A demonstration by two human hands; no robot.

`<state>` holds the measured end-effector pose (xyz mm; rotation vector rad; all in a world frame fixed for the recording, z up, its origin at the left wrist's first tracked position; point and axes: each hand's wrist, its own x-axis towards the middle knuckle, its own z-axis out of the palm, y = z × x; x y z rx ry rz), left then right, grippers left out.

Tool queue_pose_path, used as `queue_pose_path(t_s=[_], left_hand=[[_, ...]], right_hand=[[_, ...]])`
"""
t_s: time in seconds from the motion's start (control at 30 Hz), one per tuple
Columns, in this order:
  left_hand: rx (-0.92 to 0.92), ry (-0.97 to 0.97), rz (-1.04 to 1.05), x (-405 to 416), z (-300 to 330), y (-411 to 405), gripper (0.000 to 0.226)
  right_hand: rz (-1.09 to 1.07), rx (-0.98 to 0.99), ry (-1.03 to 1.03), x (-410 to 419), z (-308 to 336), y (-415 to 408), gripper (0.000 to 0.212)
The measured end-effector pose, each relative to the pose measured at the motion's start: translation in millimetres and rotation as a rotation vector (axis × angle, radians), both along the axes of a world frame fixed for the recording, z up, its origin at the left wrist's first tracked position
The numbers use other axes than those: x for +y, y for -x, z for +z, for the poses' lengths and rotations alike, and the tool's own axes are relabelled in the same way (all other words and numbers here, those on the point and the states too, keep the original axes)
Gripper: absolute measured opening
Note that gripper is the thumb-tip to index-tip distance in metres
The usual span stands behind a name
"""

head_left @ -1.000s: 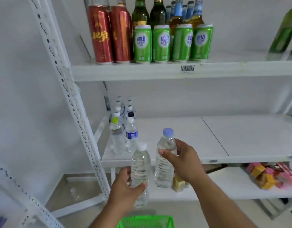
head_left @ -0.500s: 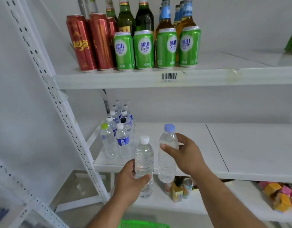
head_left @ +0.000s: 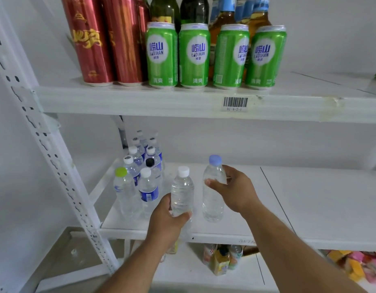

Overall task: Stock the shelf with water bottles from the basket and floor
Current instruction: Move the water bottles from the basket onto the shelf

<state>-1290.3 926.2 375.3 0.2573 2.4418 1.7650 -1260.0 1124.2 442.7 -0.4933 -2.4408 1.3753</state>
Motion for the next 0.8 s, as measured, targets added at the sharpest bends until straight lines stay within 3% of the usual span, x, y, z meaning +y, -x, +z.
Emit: queue_pose_path(t_s=[0.5, 0.8], left_hand=[[0.021, 0.047, 0.109, 55.3, -19.6, 103.5, 0.033], [0.059, 0.092, 0.234, 89.7, -40.9, 173.9, 0.041]], right_hand=[[0.08, -0.061, -0.032, 50.2, -21.6, 120.6, 0.032], [0.131, -0.093, -0.067, 77.9, -42.0, 190.7, 0.035]])
